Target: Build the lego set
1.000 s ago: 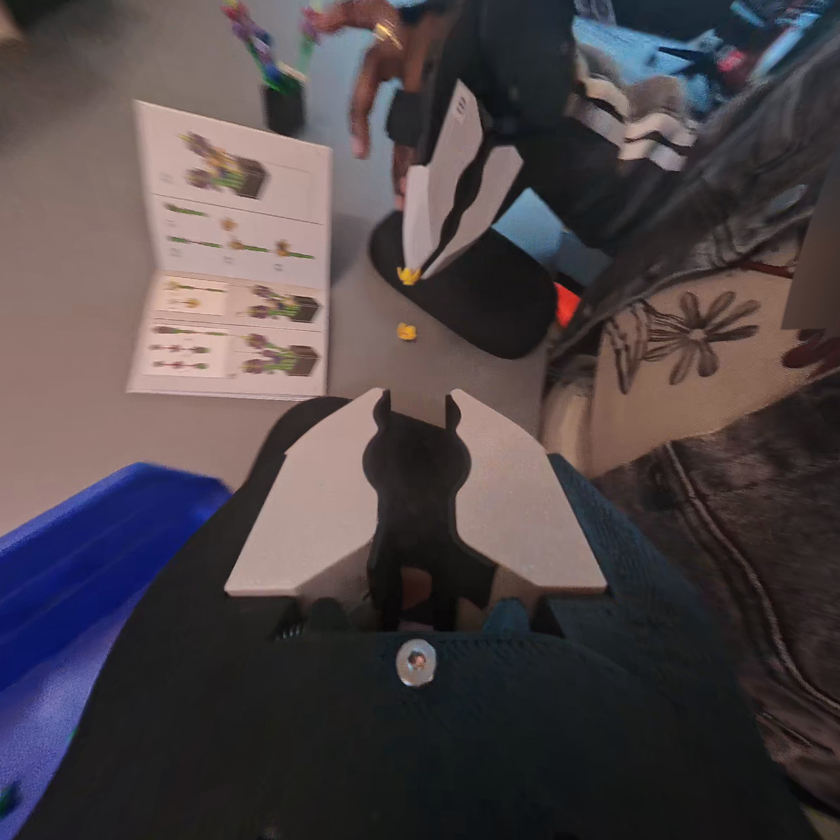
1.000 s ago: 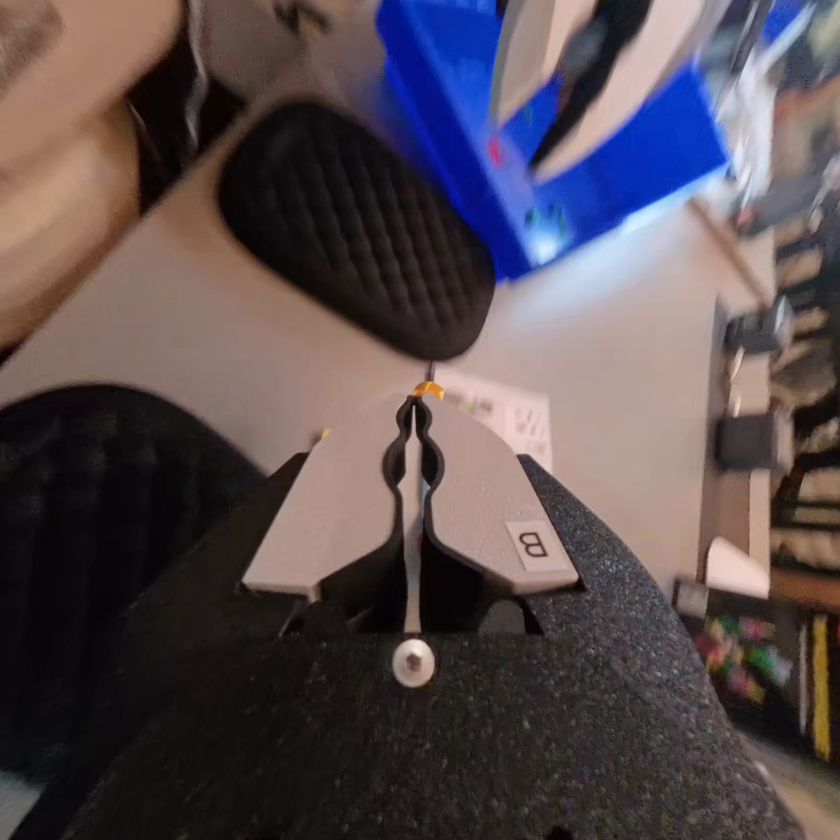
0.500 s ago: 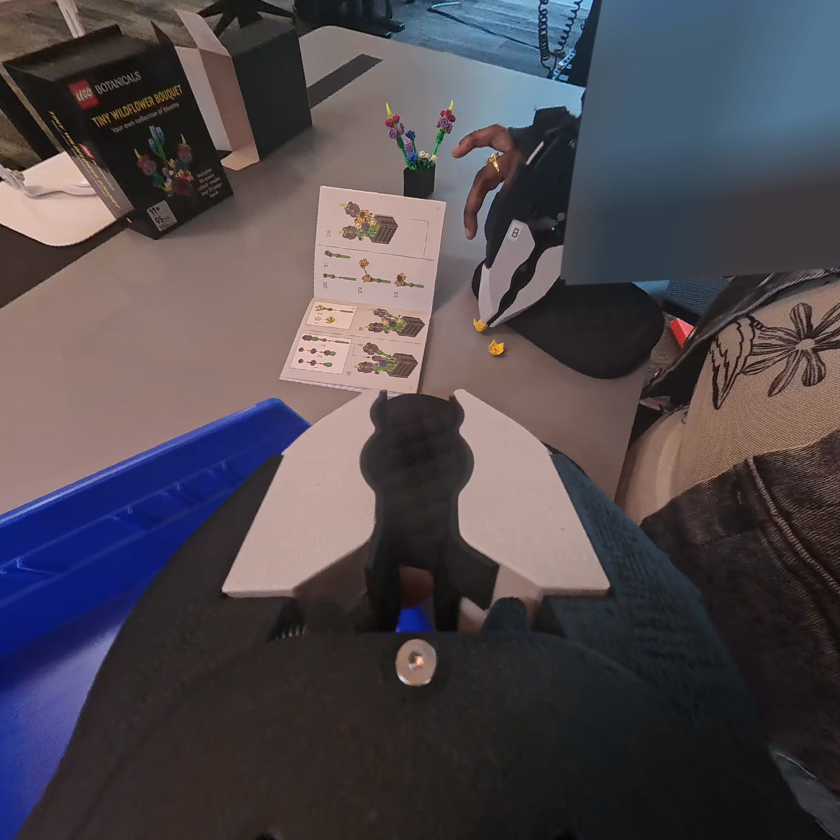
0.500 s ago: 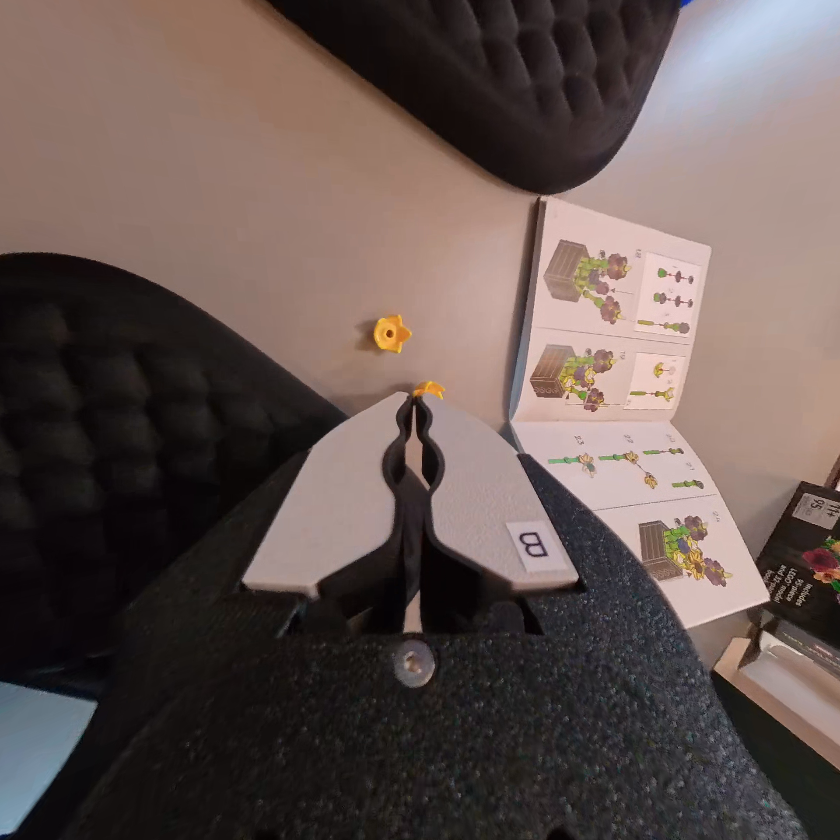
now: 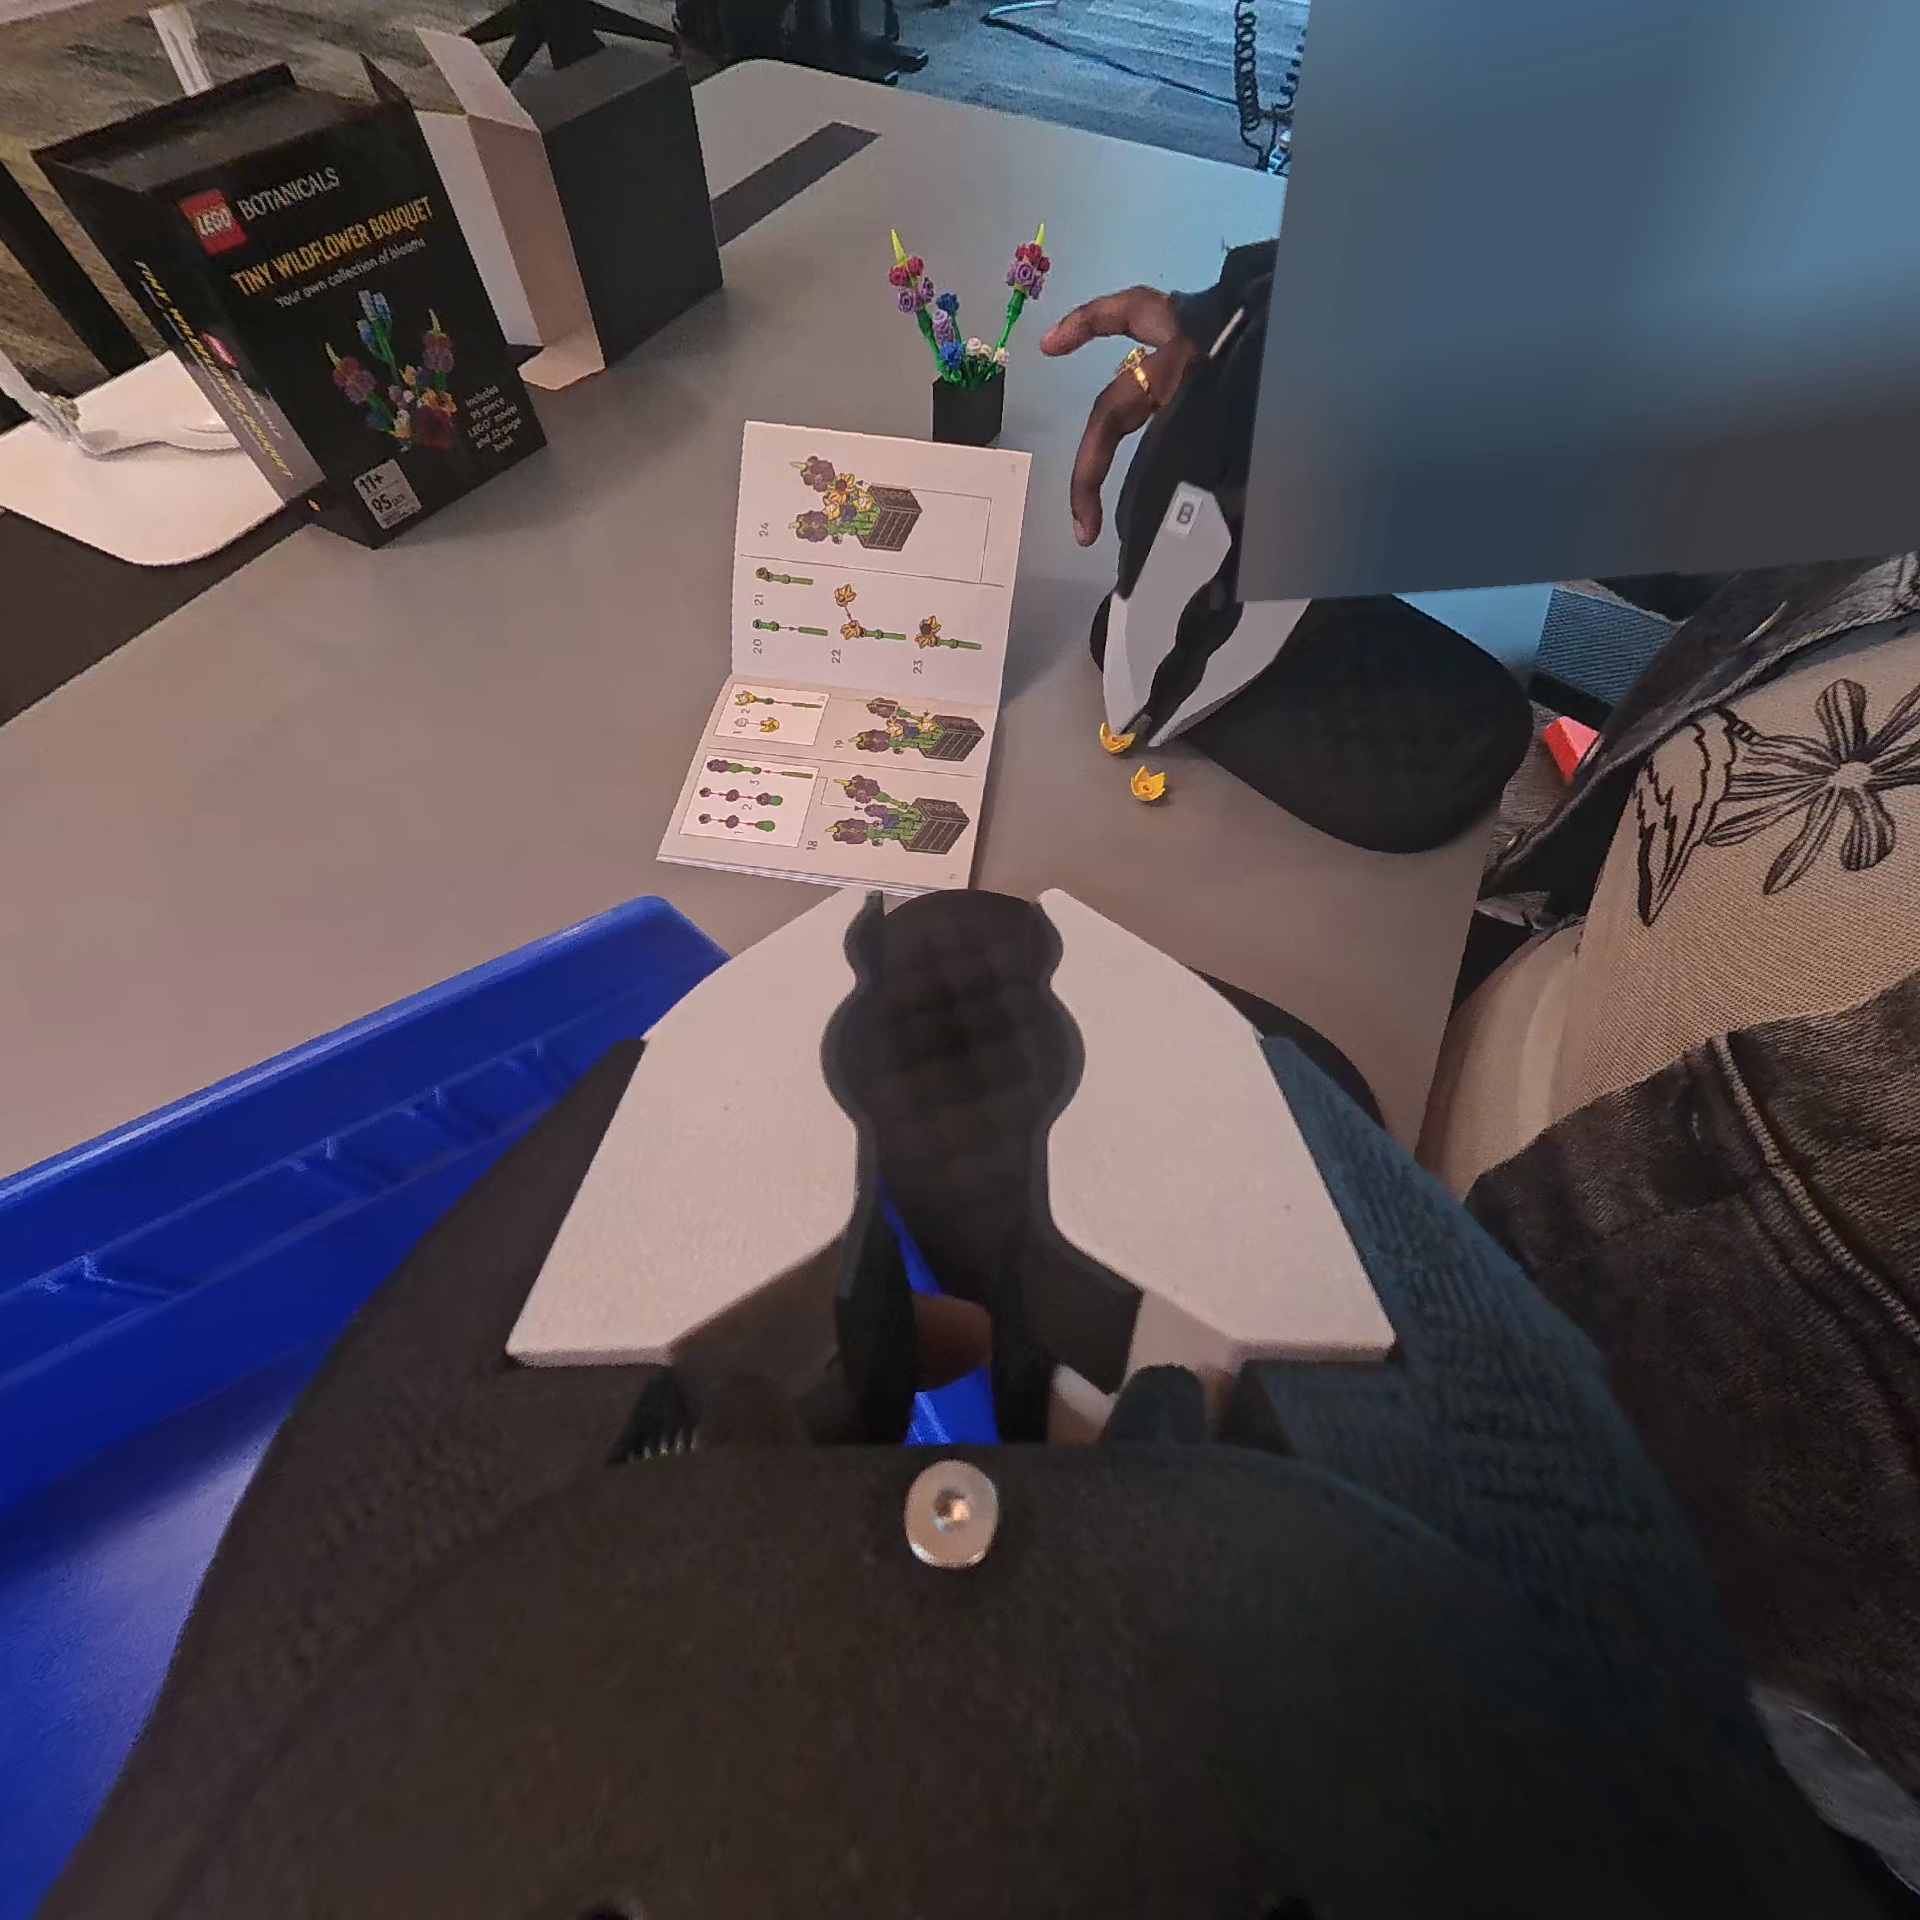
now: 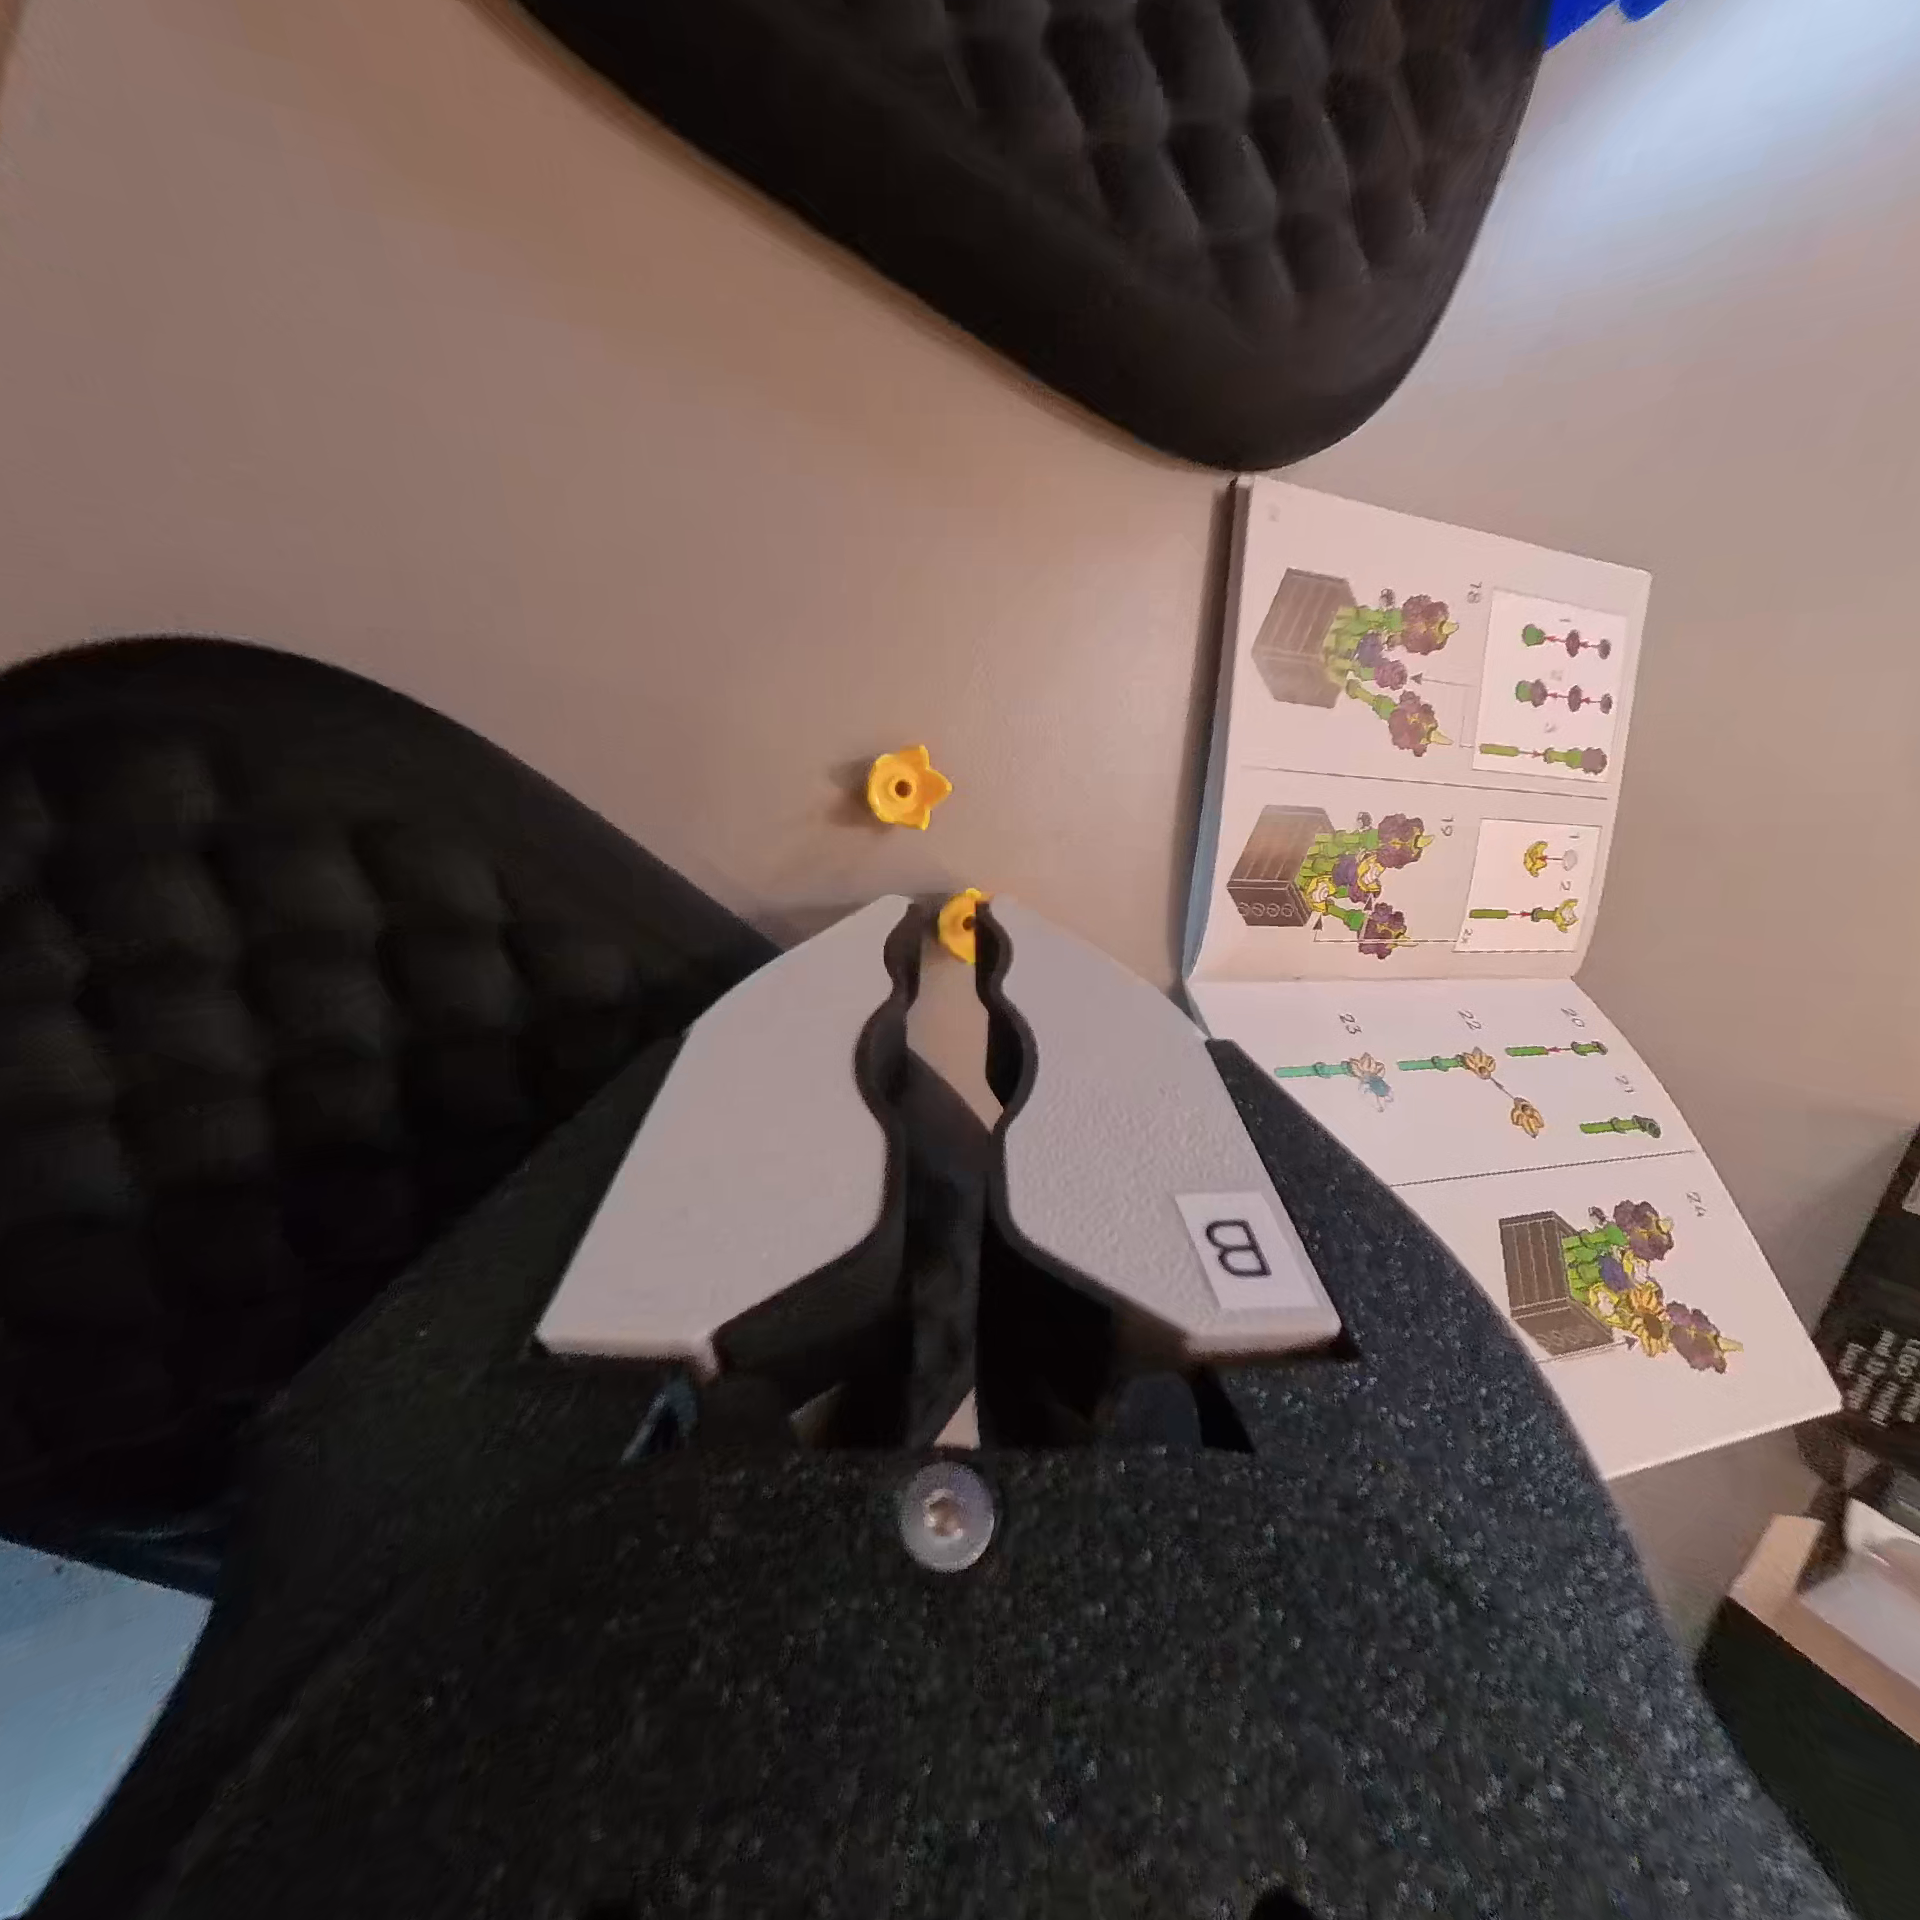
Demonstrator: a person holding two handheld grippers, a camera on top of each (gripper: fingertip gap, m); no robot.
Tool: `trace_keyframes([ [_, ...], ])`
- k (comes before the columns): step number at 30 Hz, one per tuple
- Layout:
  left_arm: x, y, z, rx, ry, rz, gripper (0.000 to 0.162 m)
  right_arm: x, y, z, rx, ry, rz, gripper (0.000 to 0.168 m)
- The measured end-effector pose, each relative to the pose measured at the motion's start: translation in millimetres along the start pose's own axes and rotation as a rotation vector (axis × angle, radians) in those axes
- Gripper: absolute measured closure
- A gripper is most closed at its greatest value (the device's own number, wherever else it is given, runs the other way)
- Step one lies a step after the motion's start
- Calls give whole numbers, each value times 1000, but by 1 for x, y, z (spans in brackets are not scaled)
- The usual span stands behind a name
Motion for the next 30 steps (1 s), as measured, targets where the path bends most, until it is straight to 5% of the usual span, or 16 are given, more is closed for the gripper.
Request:
trace_keyframes([
  [8,4,14,-4,14,-10,92,127,-6,29,0,-514,-507,-106,123],
  [17,36,50,-6,-122,0,368,63,-4,40,-11,-663,-664,-381,109],
  [24,57,67,-33,88,51,354,63,-8,44,-19,-698,-754,-472,114],
  [30,71,74,-48,221,26,238,95,-6,39,-16,-637,-723,-484,117],
])
Point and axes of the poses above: each gripper's, where its closed fingertips meet, y back along the fingers, z out of its top, x = y × z across the jaws, the point moved 8 cm from there along y, back along the fingers, and after that the axes turned 12 degrees about -z, right-handed, at the moved point
